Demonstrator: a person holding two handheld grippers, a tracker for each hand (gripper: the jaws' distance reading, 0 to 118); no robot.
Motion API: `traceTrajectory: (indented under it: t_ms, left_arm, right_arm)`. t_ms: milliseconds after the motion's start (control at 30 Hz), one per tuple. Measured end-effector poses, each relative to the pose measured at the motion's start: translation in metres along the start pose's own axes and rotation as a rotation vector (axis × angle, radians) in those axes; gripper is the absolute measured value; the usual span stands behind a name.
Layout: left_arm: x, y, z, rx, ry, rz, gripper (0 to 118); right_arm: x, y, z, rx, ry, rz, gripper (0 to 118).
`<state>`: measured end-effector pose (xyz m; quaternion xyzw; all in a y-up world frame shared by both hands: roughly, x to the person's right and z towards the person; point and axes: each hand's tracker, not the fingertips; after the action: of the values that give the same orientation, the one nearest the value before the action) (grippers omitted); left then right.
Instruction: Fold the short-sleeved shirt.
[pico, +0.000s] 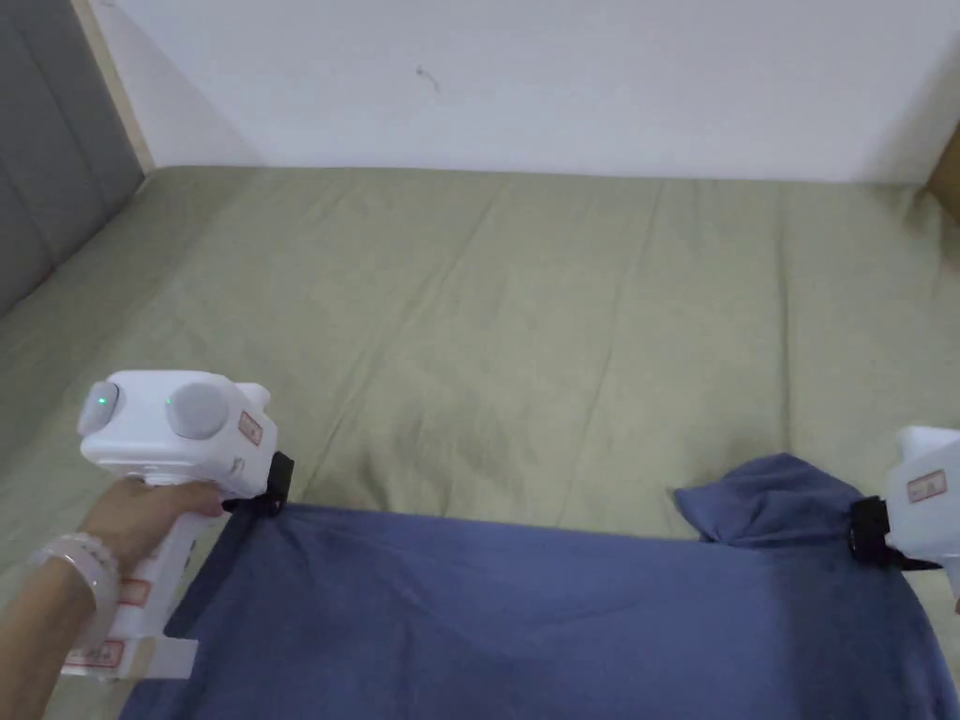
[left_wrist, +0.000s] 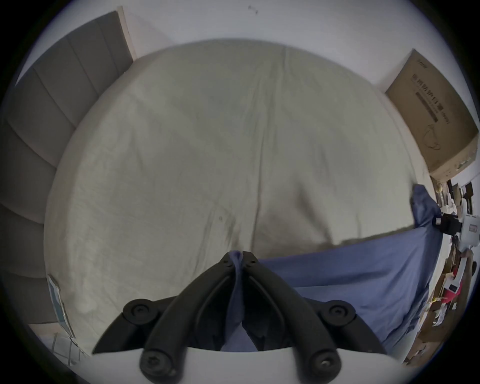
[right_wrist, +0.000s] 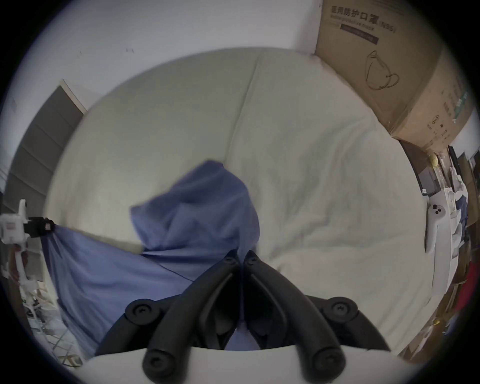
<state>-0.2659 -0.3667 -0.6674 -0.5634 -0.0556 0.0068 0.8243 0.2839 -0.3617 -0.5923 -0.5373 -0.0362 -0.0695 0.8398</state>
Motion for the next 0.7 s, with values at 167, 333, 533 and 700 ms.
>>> traceTrajectory:
  t_ms: [167, 333, 533, 700]
  left_arm:
    - [-0.011, -0.02, 0.073, 0.122, -0.03, -0.026, 0]
    - [-0.022, -0.081, 0.142, 0.211, -0.075, -0.034, 0]
    - [-0.026, -0.172, 0.175, 0.196, -0.082, -0.049, 0]
    - [-0.035, -0.247, 0.144, 0.071, -0.082, 0.016, 0]
  right_arm:
    - [0.011, -0.013, 0.064, 0.073, 0.06, 0.008, 1]
    - [0.017, -0.065, 0.132, 0.129, 0.057, 0.143, 1]
    - [0.026, -0.161, 0.172, 0.067, 0.081, 0.195, 1]
    - [0.032, -0.244, 0.14, -0.085, 0.073, 0.177, 1]
